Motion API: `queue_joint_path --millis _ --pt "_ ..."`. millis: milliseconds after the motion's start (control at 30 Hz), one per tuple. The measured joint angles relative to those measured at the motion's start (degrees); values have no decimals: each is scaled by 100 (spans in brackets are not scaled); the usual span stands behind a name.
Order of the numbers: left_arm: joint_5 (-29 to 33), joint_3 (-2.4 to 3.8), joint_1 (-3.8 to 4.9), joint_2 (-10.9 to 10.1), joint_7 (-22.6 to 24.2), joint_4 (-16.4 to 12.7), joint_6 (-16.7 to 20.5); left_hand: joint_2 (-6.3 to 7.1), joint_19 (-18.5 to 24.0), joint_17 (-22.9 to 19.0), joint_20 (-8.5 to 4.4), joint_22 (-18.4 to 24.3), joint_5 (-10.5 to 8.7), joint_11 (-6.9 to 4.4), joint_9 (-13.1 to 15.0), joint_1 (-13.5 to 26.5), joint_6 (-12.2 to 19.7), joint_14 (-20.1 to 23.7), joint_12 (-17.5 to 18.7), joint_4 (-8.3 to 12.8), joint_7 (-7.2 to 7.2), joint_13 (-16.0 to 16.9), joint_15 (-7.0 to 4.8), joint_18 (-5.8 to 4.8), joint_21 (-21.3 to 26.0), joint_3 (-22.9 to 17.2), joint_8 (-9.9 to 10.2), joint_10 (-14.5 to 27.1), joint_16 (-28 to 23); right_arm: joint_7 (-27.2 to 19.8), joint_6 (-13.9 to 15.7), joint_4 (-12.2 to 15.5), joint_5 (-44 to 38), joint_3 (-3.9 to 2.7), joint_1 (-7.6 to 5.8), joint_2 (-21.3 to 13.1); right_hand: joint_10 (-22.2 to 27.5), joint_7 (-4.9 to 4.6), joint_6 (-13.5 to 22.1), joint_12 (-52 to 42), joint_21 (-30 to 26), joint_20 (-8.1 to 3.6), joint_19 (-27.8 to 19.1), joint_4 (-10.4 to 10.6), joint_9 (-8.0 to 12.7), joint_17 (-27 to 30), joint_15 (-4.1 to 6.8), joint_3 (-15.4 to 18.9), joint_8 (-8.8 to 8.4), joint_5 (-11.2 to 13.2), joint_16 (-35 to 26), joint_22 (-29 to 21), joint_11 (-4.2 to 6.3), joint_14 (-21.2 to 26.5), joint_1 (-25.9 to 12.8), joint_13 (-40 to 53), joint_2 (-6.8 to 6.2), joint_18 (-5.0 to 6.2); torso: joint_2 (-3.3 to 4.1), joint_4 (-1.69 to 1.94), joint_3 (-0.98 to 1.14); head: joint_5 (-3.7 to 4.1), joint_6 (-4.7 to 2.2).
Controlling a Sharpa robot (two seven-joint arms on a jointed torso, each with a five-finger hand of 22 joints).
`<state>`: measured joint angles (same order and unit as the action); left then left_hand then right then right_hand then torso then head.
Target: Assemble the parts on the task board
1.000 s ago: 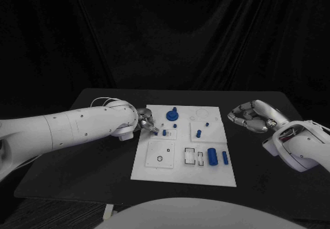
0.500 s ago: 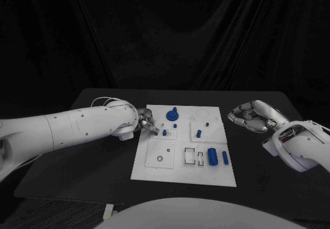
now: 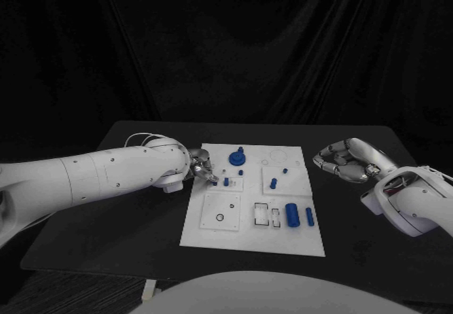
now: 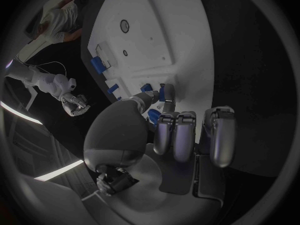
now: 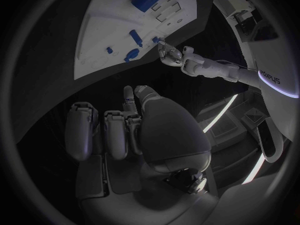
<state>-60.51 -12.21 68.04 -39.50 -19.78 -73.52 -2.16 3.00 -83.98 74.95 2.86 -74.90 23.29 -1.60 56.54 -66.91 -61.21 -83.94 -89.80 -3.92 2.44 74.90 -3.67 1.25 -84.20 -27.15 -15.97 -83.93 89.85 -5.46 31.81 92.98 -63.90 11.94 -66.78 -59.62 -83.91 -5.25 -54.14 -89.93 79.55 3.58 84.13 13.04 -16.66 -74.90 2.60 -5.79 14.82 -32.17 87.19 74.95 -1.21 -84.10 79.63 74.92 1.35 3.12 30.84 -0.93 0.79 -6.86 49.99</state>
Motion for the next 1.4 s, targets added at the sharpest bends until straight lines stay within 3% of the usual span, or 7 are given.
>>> queue_joint_path --millis 1400 --pt "-225 2 0 -51 34 -107 -30 -6 0 -2 0 0 -82 0 -17 -6 -1 0 0 0 4 0 0 0 0 0 1 0 0 38 -8 0 0 0 3 -3 0 0 0 -1 -21 0 0 -32 -1 0 0 -31 0 1 -23 -3 0 0 24 3 23 0 -1 0 1 -8 0"
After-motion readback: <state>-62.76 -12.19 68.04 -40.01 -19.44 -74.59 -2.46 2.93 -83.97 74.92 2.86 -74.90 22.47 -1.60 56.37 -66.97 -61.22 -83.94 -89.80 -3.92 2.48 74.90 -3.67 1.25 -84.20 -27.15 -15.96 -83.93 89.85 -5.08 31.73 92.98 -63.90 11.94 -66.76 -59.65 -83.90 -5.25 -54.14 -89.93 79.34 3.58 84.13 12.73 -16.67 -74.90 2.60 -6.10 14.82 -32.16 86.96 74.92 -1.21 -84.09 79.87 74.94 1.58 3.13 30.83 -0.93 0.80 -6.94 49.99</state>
